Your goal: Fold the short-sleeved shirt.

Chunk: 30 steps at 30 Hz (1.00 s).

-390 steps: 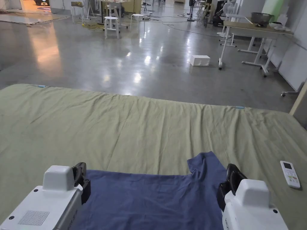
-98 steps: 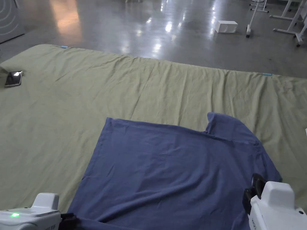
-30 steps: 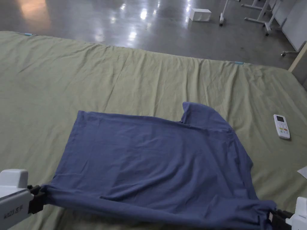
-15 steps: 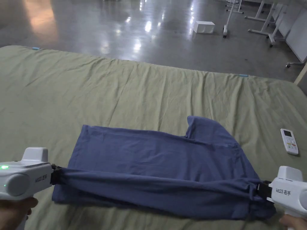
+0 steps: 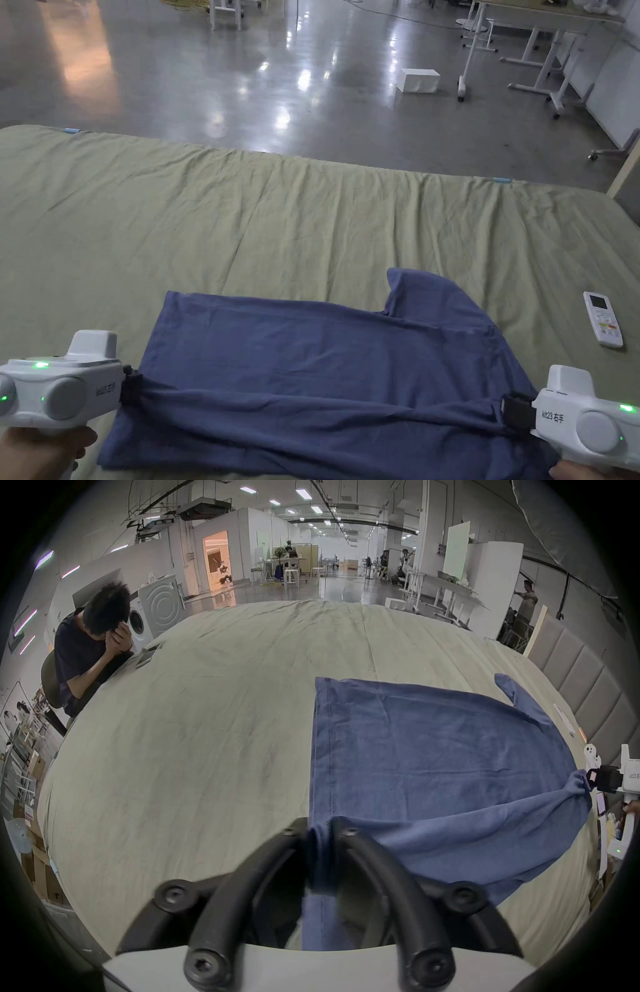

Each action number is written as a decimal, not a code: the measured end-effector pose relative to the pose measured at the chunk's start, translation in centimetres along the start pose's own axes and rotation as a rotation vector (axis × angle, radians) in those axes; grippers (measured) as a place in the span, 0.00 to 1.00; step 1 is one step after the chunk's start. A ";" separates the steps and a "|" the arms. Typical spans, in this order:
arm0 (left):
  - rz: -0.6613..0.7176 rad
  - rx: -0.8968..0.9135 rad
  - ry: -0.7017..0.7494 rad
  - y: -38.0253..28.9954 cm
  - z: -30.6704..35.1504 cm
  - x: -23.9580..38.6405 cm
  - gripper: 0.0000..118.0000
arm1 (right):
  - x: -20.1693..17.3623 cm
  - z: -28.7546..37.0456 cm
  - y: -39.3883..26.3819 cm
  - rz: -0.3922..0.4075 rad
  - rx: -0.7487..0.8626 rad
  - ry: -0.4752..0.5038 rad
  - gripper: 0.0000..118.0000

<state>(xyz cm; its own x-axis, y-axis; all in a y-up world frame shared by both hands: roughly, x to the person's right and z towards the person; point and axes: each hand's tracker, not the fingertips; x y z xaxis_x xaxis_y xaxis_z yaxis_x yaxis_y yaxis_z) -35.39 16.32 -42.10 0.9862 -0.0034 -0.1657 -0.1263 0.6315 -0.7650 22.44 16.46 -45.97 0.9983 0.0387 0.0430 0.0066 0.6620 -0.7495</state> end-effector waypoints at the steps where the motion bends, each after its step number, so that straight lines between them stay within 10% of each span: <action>1: -0.001 0.012 0.005 0.0 0.3 0.1 0.44 | -0.4 0.8 -0.1 0.020 0.035 -0.014 0.60; 11: -0.016 0.336 -0.023 -1.3 7.1 4.5 0.47 | -6.3 9.5 -1.5 0.041 0.485 -0.019 0.57; 15: -0.070 0.512 0.014 -2.4 10.1 6.2 0.11 | -9.2 12.8 -2.4 0.058 0.673 -0.021 0.31; 19: -0.068 0.588 0.044 -2.8 12.5 6.9 0.03 | -11.0 15.2 -2.7 0.030 0.784 -0.010 0.02; 30: -0.059 0.781 0.091 -4.1 16.7 5.7 0.00 | -12.7 18.0 -3.0 0.068 0.870 -0.056 0.00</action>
<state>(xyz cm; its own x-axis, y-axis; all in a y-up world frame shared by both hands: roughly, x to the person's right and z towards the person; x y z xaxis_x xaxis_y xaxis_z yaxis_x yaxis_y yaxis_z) -27.43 26.68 -29.47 0.9721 -0.0962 -0.2141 0.0713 0.9900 -0.1214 8.73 27.42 -32.39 0.9905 0.1203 0.0665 -0.1217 0.9924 0.0176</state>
